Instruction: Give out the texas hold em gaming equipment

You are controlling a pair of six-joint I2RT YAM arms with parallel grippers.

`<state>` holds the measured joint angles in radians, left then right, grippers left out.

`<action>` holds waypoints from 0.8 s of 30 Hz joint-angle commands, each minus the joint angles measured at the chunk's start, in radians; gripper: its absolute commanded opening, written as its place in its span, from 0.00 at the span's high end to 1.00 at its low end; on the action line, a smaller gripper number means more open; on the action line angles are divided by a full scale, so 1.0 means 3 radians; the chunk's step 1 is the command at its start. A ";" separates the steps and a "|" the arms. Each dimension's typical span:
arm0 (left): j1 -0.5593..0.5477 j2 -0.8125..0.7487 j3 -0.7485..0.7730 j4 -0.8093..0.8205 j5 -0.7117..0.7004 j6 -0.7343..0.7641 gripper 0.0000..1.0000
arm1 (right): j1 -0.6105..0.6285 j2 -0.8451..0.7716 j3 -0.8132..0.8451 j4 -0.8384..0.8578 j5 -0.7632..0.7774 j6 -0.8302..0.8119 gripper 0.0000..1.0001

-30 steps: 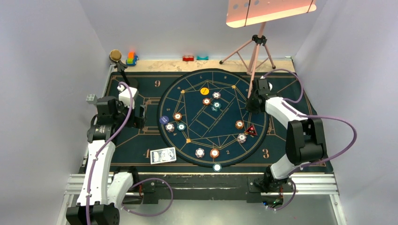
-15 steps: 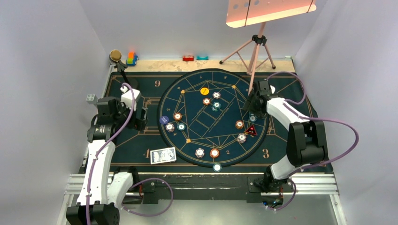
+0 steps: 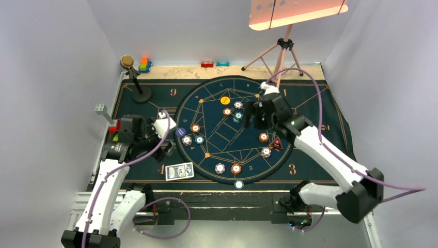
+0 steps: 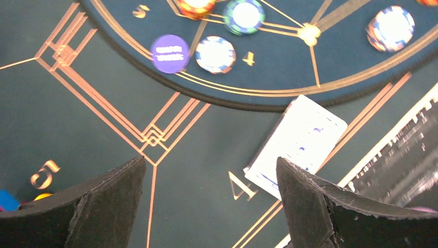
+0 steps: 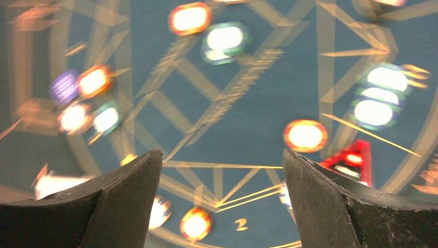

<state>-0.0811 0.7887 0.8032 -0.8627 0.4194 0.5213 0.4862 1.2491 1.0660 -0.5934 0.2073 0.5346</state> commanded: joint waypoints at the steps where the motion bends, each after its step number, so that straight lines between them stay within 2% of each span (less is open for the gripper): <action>1: -0.0184 -0.0026 -0.0162 -0.0312 0.0251 0.0623 0.00 | 0.0597 -0.0615 -0.0224 0.0646 -0.0776 -0.0374 0.09; 4: -0.0236 -0.0048 -0.0277 -0.0424 0.0368 0.0971 0.00 | 0.0710 -0.0750 -0.0386 0.0848 -0.1127 -0.0434 0.10; 7: -0.0265 -0.0013 -0.0336 -0.0479 0.0442 0.1210 0.00 | 0.0888 -0.0739 -0.0454 0.1057 -0.1318 -0.0433 0.21; 10: -0.0274 0.0057 -0.0316 -0.0625 0.0519 0.1365 0.00 | 0.1382 -0.0447 -0.0165 0.0865 -0.0967 -0.0534 0.19; 12: -0.0277 0.0083 -0.0287 -0.0680 0.0499 0.1383 0.00 | 0.1581 -0.0189 0.0096 0.0620 -0.0709 -0.0543 0.15; 17: -0.0277 0.0123 -0.0330 -0.0544 0.0489 0.1157 0.00 | 0.1591 -0.0106 0.0271 0.0442 -0.0094 -0.0478 0.06; 20: -0.0345 0.0205 -0.0386 -0.0479 0.0442 0.1219 0.00 | 0.1591 -0.0075 0.0280 0.0463 -0.0052 -0.0454 0.05; 24: -0.0452 0.0560 -0.0373 -0.0584 0.0312 0.1488 0.00 | 0.1590 -0.0075 0.0215 0.0495 0.0005 -0.0353 0.05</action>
<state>-0.1879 0.8749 0.6987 -1.0313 0.5186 0.8780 0.9627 1.2499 1.1072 -0.4561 0.1425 0.4030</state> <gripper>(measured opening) 0.997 0.948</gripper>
